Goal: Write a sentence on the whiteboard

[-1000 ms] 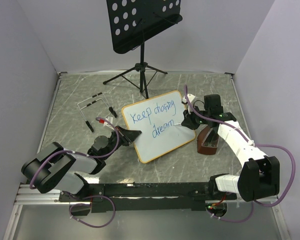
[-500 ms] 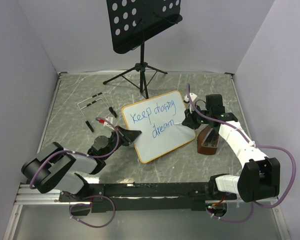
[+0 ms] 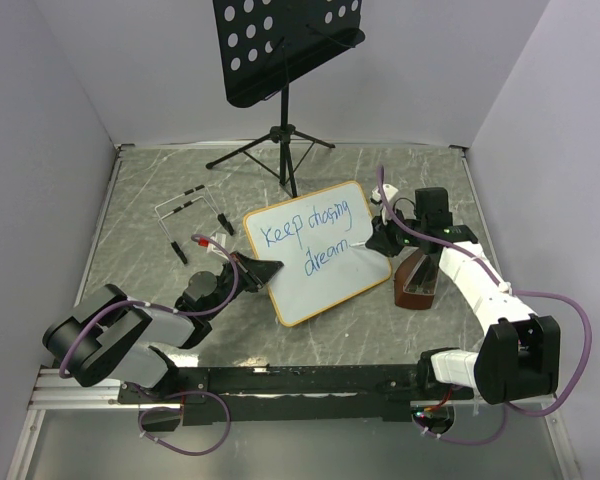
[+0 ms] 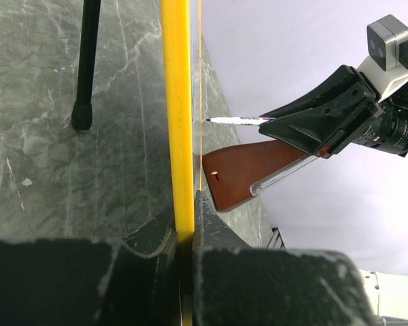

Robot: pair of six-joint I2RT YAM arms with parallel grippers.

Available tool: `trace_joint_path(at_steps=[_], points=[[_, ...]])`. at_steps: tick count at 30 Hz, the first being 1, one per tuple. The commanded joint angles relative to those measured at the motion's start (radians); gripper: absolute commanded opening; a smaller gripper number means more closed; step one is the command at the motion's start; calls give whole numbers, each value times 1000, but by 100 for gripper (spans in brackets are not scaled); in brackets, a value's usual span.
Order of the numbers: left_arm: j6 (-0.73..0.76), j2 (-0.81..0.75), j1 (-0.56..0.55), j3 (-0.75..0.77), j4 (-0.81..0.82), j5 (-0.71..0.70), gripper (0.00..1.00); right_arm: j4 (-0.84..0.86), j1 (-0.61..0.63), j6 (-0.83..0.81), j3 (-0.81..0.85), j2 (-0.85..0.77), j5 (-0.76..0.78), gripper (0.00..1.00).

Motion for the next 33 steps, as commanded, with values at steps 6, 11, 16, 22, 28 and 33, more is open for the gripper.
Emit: trace_joint_path(at_steps=[6, 11, 16, 22, 28, 33], points=[[45, -22, -5, 10, 103, 28, 1, 52, -17, 8, 28, -5, -33, 0], [42, -15, -5, 3, 112, 27, 1, 68, -23, 14, 26, 3, -16, 0], [42, -22, -6, 3, 109, 27, 1, 77, -31, 19, 28, 9, -1, 0], [40, -17, -5, 2, 114, 28, 1, 98, -31, 25, 25, 26, 33, 0], [39, -11, -6, 6, 118, 31, 1, 127, -31, 39, 41, 56, 48, 0], [39, -8, -6, 8, 120, 30, 1, 147, -28, 52, 45, 73, 45, 0]])
